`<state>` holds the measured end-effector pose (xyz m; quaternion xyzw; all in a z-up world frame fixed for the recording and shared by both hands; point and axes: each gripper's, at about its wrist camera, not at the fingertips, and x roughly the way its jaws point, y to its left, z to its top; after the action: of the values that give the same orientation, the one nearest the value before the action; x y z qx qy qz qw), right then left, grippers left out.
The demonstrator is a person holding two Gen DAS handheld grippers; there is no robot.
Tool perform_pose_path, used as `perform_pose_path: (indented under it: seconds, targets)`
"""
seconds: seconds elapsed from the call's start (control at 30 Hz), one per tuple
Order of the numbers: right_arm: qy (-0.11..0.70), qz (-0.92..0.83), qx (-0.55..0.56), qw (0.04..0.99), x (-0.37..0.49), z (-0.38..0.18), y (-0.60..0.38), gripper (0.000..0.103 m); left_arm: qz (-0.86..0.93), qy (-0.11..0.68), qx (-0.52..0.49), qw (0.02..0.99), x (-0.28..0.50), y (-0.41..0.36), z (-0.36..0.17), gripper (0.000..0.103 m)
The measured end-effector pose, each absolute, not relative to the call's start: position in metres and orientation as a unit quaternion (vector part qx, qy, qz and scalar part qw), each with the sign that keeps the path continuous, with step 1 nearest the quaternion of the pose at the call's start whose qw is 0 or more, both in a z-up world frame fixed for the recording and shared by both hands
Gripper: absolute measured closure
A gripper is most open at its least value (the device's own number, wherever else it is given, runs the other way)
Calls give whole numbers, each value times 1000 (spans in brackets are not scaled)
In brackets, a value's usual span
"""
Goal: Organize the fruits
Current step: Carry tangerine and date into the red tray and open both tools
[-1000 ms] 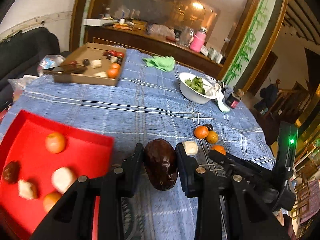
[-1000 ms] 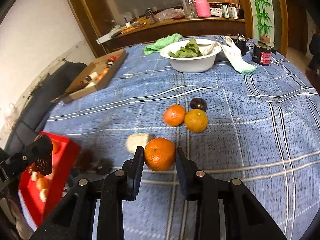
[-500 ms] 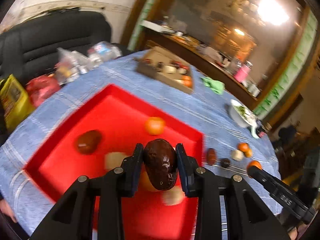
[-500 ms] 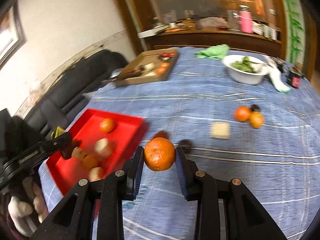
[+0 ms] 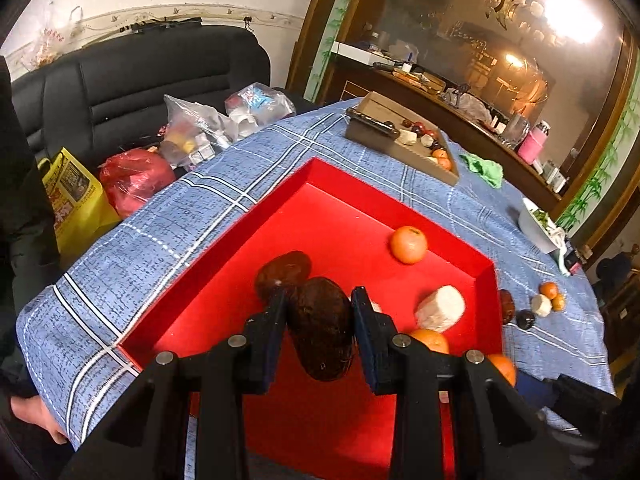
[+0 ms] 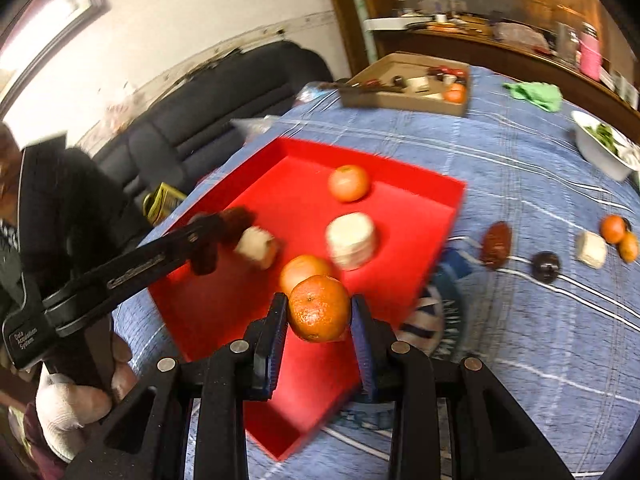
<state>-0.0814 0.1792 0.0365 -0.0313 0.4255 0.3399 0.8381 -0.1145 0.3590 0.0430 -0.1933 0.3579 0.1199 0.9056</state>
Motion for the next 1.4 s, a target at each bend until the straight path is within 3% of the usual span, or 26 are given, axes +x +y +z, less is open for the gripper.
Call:
perform_pose_path:
  seconds: [0.47,0.73,0.9,1.1,1.4]
  targets:
    - [414,357,-94,832,-101,21,221,68,158,345,-159,912,-119,357,52,70]
    - [409,358,-107,832,-107,19,224,67,172,324,-127,921,-127,346,66,50]
    - [387,357,-111,843,-115,29,219,52,178,319,-112,924,-129,338,73,41]
    - [378,350,-91,852,-117,39,202,51,182,316,-92,926,-132,324,81,31]
    - [374,334,-55,864,-116,47,168,46,170,312,-65,932,-133,295,91,28]
